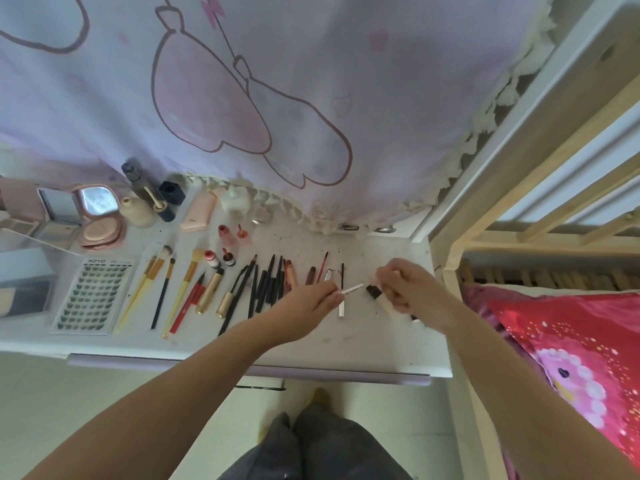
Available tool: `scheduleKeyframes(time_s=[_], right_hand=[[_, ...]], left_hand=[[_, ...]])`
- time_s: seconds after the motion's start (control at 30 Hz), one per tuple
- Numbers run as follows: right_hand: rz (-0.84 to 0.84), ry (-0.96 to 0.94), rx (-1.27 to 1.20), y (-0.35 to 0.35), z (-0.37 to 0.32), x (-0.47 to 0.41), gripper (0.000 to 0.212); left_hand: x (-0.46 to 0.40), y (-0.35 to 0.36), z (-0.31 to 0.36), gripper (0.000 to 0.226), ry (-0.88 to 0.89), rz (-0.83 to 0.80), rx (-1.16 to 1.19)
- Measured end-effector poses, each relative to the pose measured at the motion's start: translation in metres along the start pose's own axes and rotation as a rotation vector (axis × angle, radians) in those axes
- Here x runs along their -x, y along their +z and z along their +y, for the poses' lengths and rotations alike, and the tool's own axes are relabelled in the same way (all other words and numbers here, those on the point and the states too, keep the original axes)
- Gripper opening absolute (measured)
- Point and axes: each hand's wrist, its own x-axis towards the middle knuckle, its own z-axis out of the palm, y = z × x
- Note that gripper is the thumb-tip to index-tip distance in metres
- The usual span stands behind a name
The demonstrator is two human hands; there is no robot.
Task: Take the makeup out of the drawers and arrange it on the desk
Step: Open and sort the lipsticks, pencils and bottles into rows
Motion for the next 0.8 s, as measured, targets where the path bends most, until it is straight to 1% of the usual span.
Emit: scheduleKeyframes(time_s=[0.07, 0.1, 0.13, 0.17, 0.23, 0.3, 0.37, 0.4, 0.47, 0.5, 0.53, 0.7, 0.8], right_hand=[[0.149, -0.055, -0.121, -0.039, -0.006, 0.014, 0.031], [0.171, -0.061, -0.115, -0.054, -0.008, 0.019, 0.035], [0.149, -0.042, -0.081, -0.060, -0.008, 0.019, 0.033], [0.098, -0.001, -0.028, -0.057, -0.004, 0.014, 0.027], [0.005, 0.086, 0.046, -0.034, 0.009, -0.003, 0.018], [-0.041, 0.084, 0.109, -0.016, 0.014, -0.023, 0.018], [-0.053, 0.046, 0.210, -0.015, 0.019, -0.040, 0.018], [-0.044, 0.031, 0.301, -0.020, 0.021, -0.047, 0.019], [0.028, -0.015, 0.463, -0.031, 0.029, -0.062, 0.018], [0.075, -0.047, 0.495, -0.035, 0.033, -0.068, 0.016], [0.111, -0.076, 0.515, -0.037, 0.037, -0.074, 0.014], [0.159, -0.177, 0.622, -0.040, 0.055, -0.097, 0.019], [0.151, -0.252, 0.670, -0.036, 0.060, -0.108, 0.016]], left_hand=[[0.018, -0.004, -0.032, 0.023, -0.098, 0.052, 0.078], [0.026, -0.006, -0.041, 0.023, -0.134, 0.084, 0.126], [0.028, -0.006, -0.045, 0.022, -0.151, 0.114, 0.180], [0.025, -0.002, -0.043, 0.020, -0.160, 0.133, 0.243], [0.007, 0.010, -0.026, 0.015, -0.153, 0.124, 0.303], [-0.018, 0.021, -0.009, 0.014, -0.134, 0.108, 0.265], [-0.043, 0.026, -0.002, 0.018, -0.129, 0.147, 0.203], [-0.054, 0.026, 0.002, 0.019, -0.120, 0.205, 0.186], [-0.074, 0.029, 0.011, 0.025, -0.115, 0.383, 0.193], [-0.083, 0.029, 0.015, 0.025, -0.131, 0.458, 0.210], [-0.091, 0.030, 0.018, 0.025, -0.163, 0.499, 0.223], [-0.121, 0.042, 0.016, 0.020, -0.269, 0.528, 0.105], [-0.133, 0.045, 0.017, 0.024, -0.290, 0.554, -0.100]])
